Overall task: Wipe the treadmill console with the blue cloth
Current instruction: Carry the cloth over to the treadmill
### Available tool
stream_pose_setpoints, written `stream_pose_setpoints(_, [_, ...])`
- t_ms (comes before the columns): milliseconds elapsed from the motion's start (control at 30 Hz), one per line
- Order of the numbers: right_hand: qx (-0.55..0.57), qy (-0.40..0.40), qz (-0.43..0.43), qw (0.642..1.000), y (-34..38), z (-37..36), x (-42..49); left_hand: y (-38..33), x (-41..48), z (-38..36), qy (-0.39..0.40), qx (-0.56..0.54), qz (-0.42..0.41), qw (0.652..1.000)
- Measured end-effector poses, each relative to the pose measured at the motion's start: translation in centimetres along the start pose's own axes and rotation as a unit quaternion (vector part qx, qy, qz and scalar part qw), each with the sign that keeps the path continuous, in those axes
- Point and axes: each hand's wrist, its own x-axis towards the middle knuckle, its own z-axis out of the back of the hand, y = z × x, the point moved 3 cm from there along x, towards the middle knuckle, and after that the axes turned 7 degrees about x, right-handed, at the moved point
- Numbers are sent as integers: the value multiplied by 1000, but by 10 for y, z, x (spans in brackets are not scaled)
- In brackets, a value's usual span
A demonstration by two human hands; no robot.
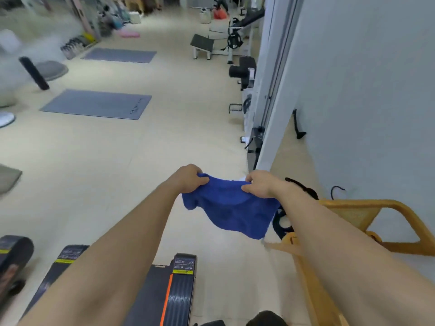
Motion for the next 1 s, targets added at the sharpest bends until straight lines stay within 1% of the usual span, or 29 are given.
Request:
stream_pose_setpoints(100, [-62, 19, 45, 997, 47, 8, 54, 39, 20, 22, -7, -20, 34, 999])
stream_pose_setpoints(333, [-113, 82, 126, 982, 130, 19, 189, 122, 71, 66, -28, -49, 126, 990])
stream_pose_setpoints(467, [-127, 123, 185, 967, 180, 24, 269, 169, 94, 94, -65, -83, 210, 972])
stream_pose_setpoints(567, [-147, 152, 234, 949, 228, 25, 314, 193, 96, 117, -106, -110, 263, 953])
stream_pose_setpoints(733, [-175, 196, 312, 913, 314, 9, 358, 239, 84, 141, -182, -170, 353, 902])
stream_pose_setpoints(833, [-200, 220, 365, 882, 369, -17, 376, 271, 72, 150, -233, -225, 406, 855])
stream_pose_setpoints(900, [-210, 244, 395, 860, 404, -40, 383, 293, 60, 151, -252, -262, 435, 824])
stream_pose_setpoints(1000, [-223, 279, 431, 829, 458, -84, 392, 332, 38, 145, -283, -317, 458, 781])
